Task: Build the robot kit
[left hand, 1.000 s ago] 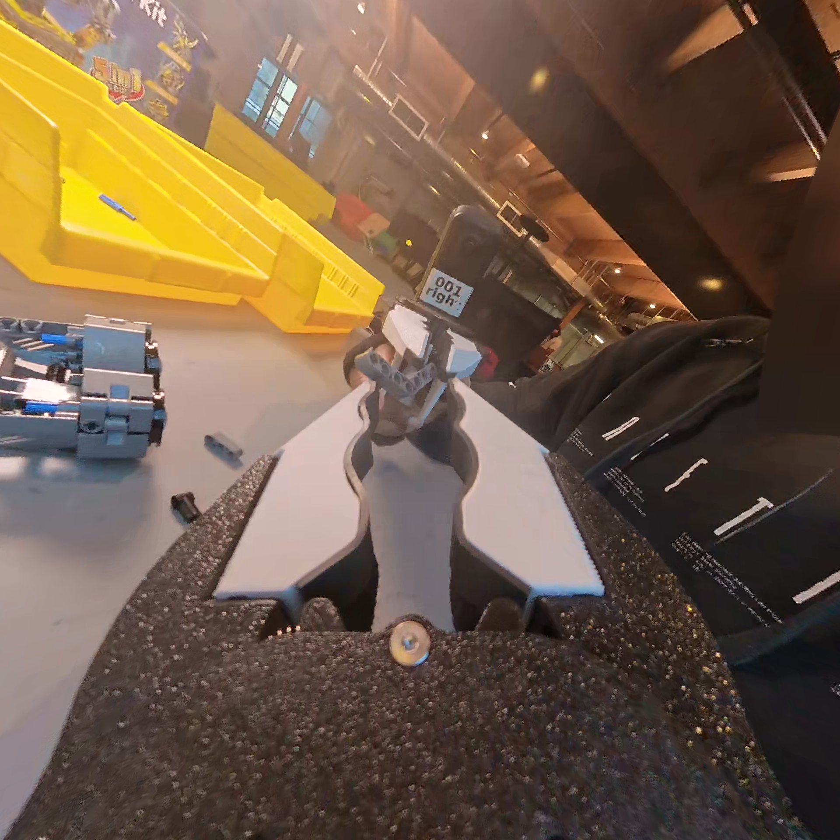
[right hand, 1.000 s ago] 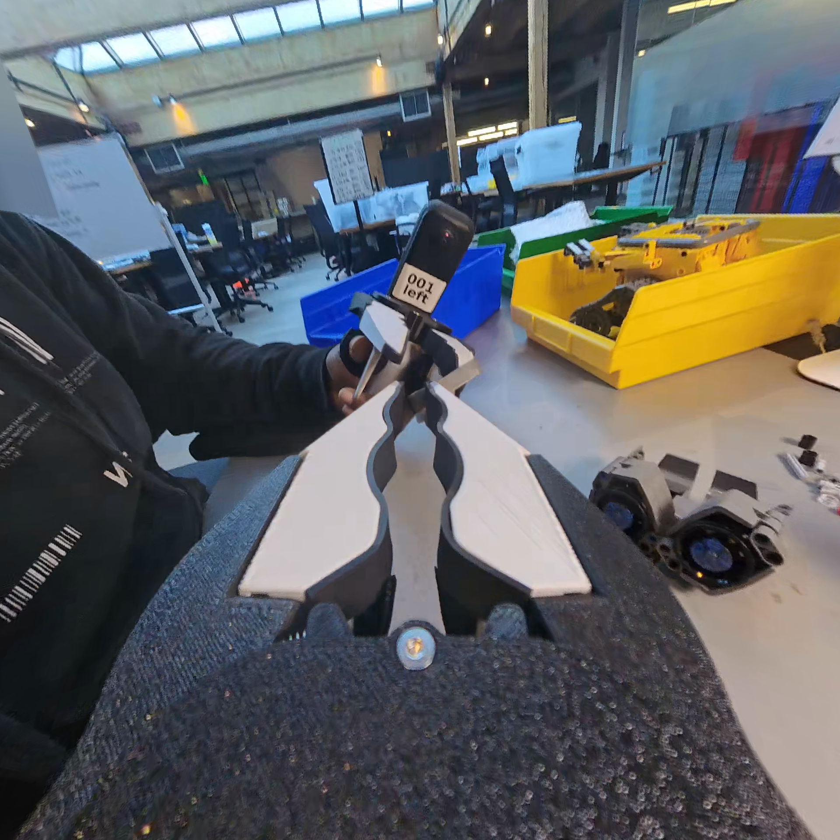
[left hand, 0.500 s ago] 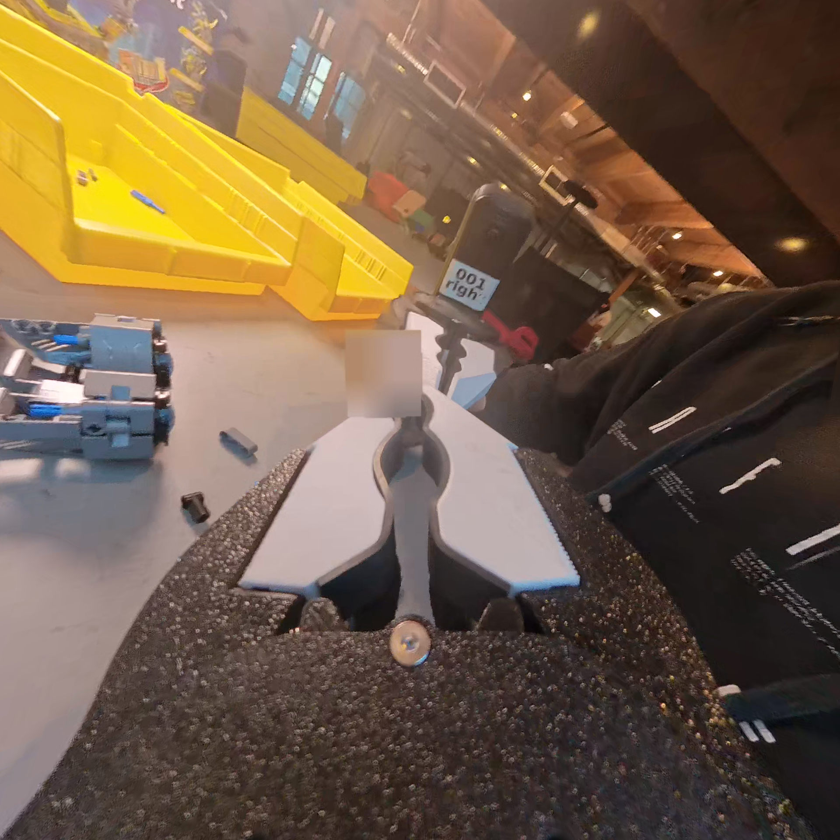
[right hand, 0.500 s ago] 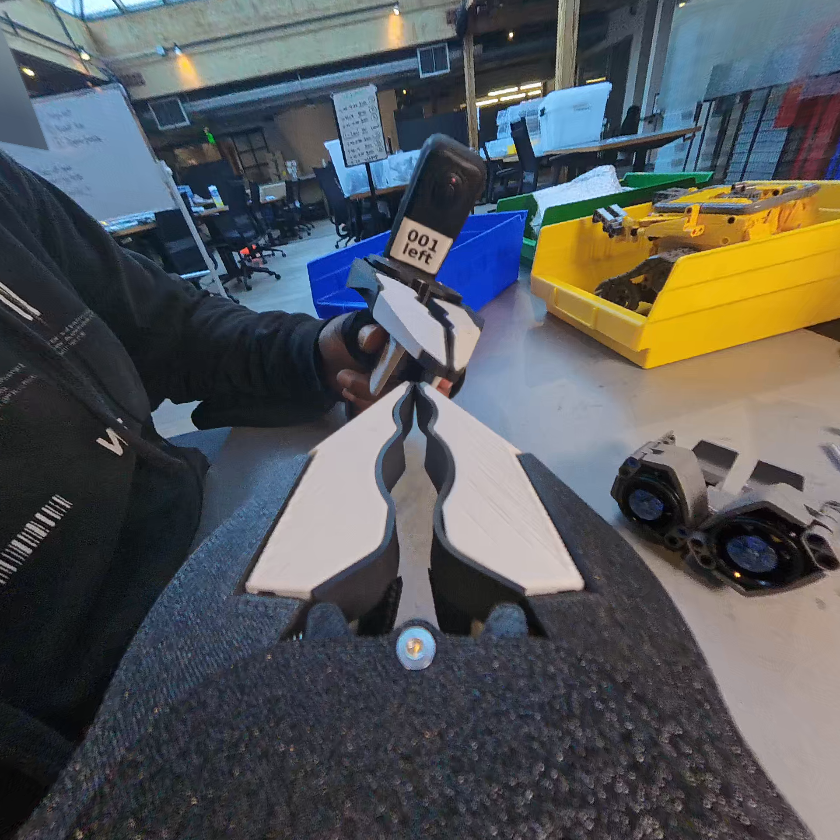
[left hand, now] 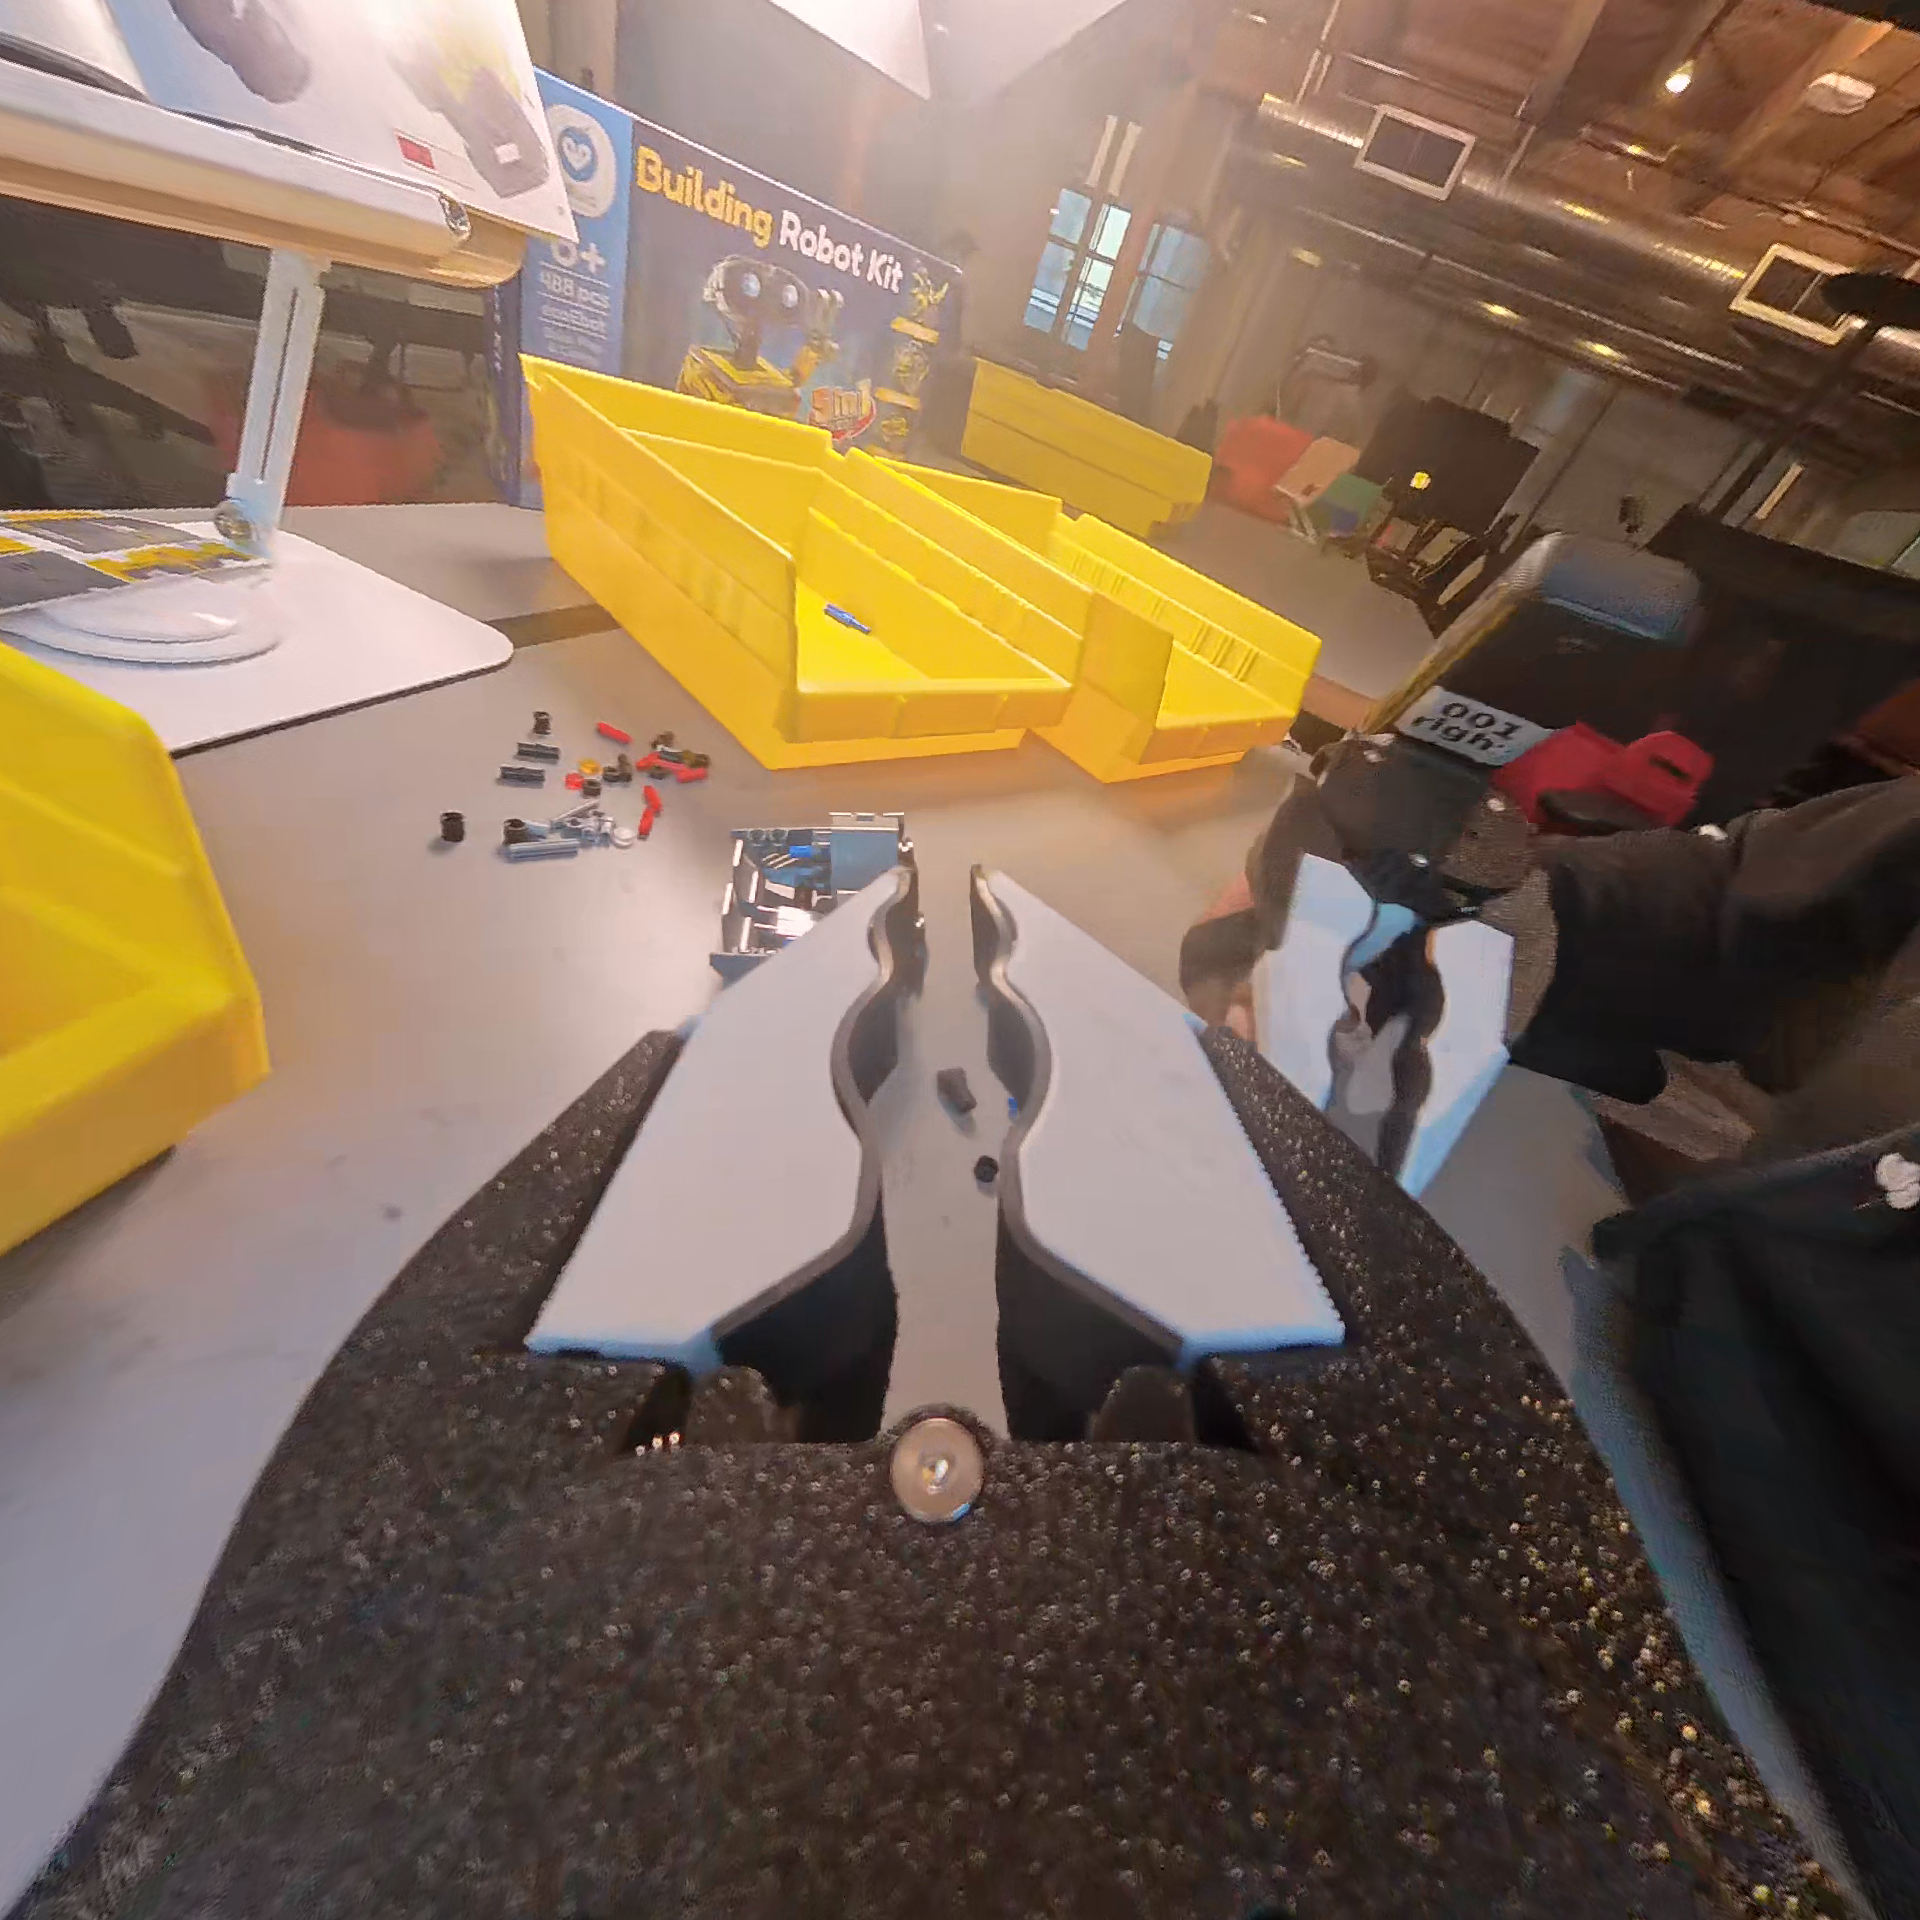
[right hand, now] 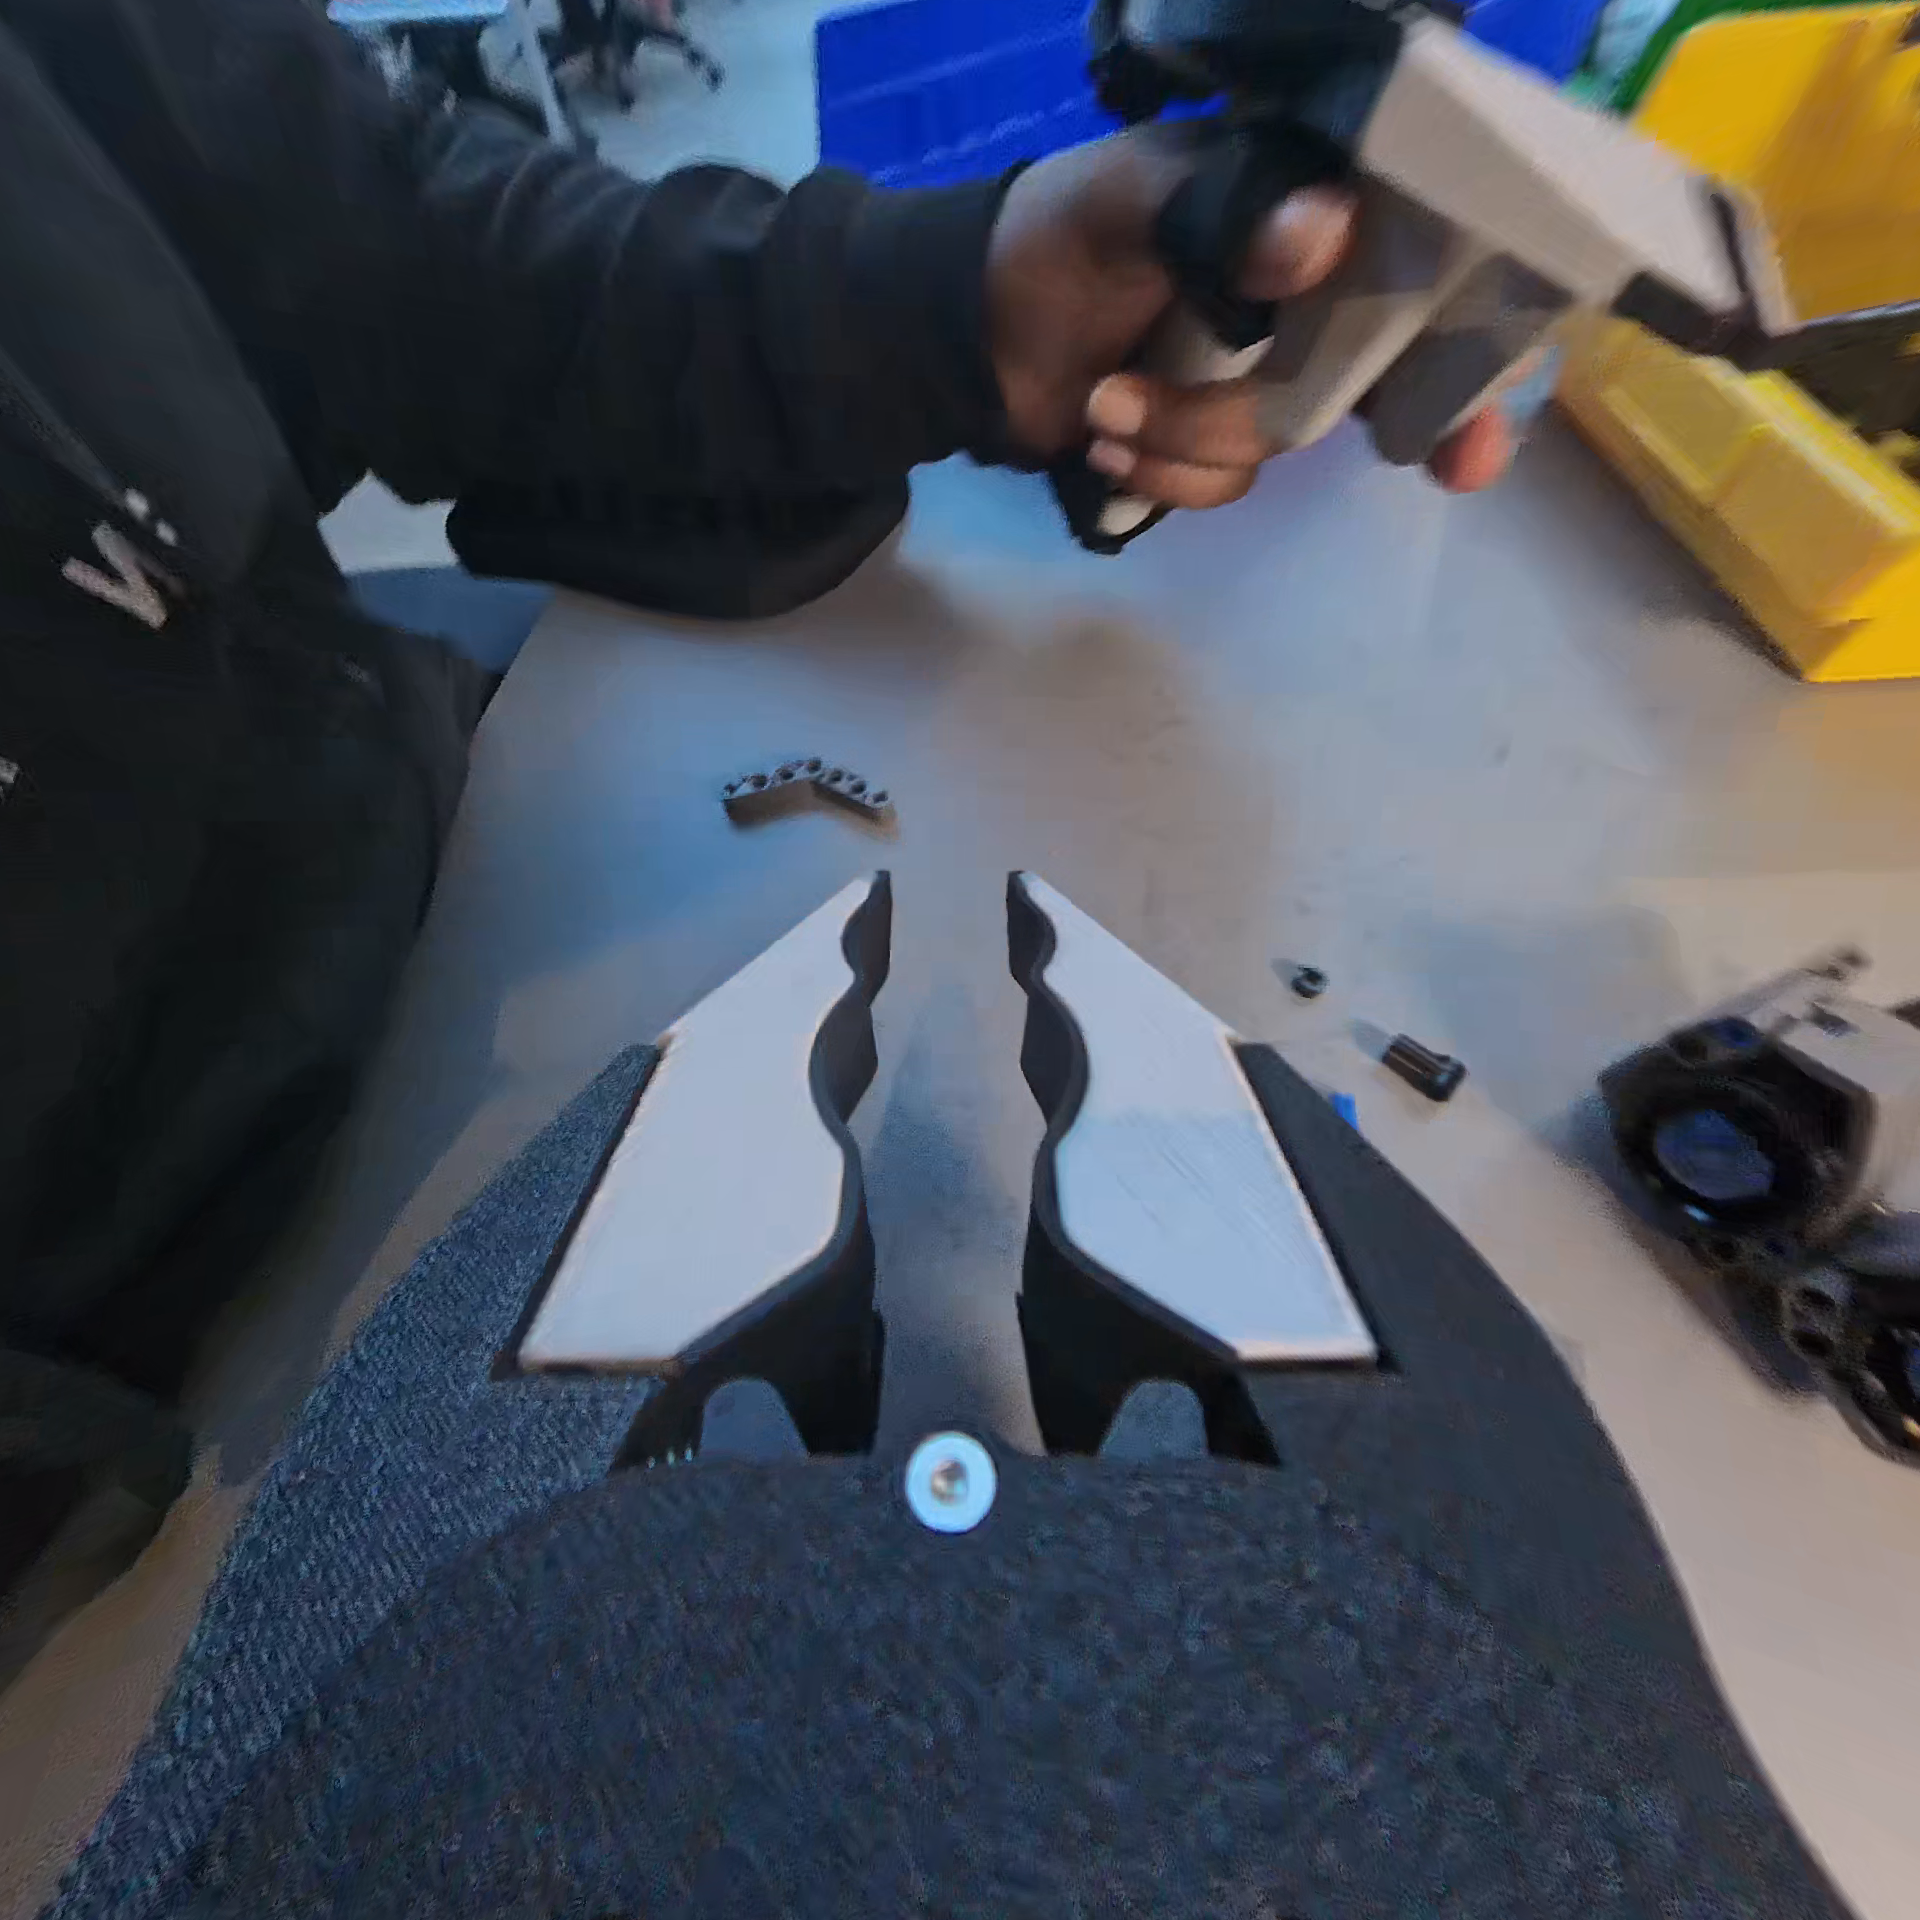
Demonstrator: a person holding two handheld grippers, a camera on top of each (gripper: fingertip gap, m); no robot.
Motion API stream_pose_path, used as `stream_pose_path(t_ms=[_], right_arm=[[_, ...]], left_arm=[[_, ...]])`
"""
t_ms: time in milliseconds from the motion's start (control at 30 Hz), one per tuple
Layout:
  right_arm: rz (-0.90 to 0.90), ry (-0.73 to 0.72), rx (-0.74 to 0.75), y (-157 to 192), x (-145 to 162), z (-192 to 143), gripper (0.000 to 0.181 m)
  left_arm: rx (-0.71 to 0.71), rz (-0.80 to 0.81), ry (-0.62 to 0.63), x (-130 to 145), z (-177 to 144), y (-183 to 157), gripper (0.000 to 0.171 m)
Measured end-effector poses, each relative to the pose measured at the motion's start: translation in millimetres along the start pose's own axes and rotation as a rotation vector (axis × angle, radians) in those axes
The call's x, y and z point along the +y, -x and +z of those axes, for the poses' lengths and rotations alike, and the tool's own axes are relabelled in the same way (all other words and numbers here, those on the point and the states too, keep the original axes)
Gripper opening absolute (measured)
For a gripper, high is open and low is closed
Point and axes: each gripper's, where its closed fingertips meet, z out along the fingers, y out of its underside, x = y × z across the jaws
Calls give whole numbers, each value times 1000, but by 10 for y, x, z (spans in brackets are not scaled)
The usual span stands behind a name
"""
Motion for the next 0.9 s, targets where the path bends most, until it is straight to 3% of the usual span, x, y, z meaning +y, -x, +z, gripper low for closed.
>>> stream_pose_path(t_ms=[167,300,367,400,467,567,733,800,900], right_arm=[[-258,298,-140,286,196,372,25],[-403,386,-199,295,108,718,25],[-405,451,-250,288,159,836,24],[-370,468,-303,334,175,845,10],[-241,500,-327,321,190,762,6],[108,299,-260,150,-45,484,6],[678,-210,-143,-386,-399,-254,6],[785,-333,-72,-552,-385,-425,6],[781,-407,13,-634,-362,-471,6]], left_arm=[[-1,58,64,157,86,9,10],[5,89,101,259,131,-19,11],[13,94,112,285,130,-38,11],[15,100,116,289,124,-44,12],[25,112,105,255,96,-70,12],[112,107,57,117,22,-229,14],[297,58,-57,-104,-37,-593,23],[314,60,-45,-64,25,-686,28],[237,121,1,64,176,-707,30]])
